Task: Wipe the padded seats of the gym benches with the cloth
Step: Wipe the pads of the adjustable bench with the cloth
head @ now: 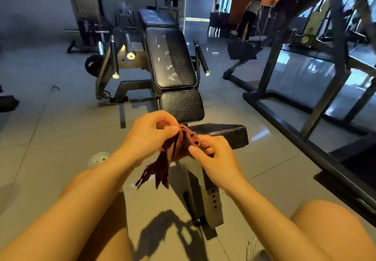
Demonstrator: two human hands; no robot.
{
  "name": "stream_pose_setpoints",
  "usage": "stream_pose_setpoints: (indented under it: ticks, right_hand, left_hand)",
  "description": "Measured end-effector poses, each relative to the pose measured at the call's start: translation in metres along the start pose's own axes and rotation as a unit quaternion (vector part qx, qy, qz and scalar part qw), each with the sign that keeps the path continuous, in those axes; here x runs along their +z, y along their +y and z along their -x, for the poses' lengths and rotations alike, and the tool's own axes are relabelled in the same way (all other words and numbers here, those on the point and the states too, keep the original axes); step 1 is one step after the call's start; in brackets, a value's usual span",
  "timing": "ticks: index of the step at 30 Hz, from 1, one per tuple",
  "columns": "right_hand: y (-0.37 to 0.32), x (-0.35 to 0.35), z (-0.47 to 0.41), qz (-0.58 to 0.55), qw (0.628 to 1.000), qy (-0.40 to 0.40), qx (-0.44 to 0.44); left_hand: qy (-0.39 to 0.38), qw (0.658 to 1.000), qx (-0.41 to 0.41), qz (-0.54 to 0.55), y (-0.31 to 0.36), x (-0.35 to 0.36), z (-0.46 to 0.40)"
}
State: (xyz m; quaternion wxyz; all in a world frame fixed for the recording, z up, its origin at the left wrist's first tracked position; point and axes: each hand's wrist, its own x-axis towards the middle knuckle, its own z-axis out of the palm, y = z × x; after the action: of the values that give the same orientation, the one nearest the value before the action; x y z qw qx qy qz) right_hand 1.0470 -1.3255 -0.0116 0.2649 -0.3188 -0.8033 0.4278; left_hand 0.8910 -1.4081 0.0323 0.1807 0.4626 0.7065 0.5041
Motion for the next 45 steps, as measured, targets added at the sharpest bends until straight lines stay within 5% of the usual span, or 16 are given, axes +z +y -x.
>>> stream_pose_setpoints:
  ticks: [8,13,19,27,33,40,45]
  right_hand:
    - [0.0,0.08,-0.079,-0.153,0.983,-0.069,0.08]
    - [0.002,0.102,-0.108,-0.278,0.934,-0.086,0.207]
    - [0.005,0.108,-0.13,-0.217,0.954,-0.047,0.204]
    - [-0.008,0.128,-0.137,-0.225,0.939,-0.035,0.257]
    - [-0.013,0.163,-0.137,-0.263,0.914,0.115,0.286]
    - [-0.034,0.186,-0.147,-0.29,0.869,0.306,0.259]
    - [-0.057,0.204,-0.16,-0.316,0.83,0.395,0.233]
  left_hand:
    - [-0.051,0.997,-0.012,0.053,-0.065,-0.034,-0.056]
    - [-0.145,0.988,-0.026,0.043,-0.094,-0.057,-0.089]
    - [-0.239,0.962,0.066,-0.113,-0.118,-0.078,-0.122]
    - [-0.326,0.923,0.186,-0.087,-0.138,-0.094,-0.168]
    - [-0.386,0.885,0.256,-0.04,-0.167,-0.086,-0.196]
    - [-0.359,0.865,0.351,-0.001,-0.177,-0.075,-0.218]
    - [-0.394,0.891,0.205,0.093,-0.177,-0.083,-0.238]
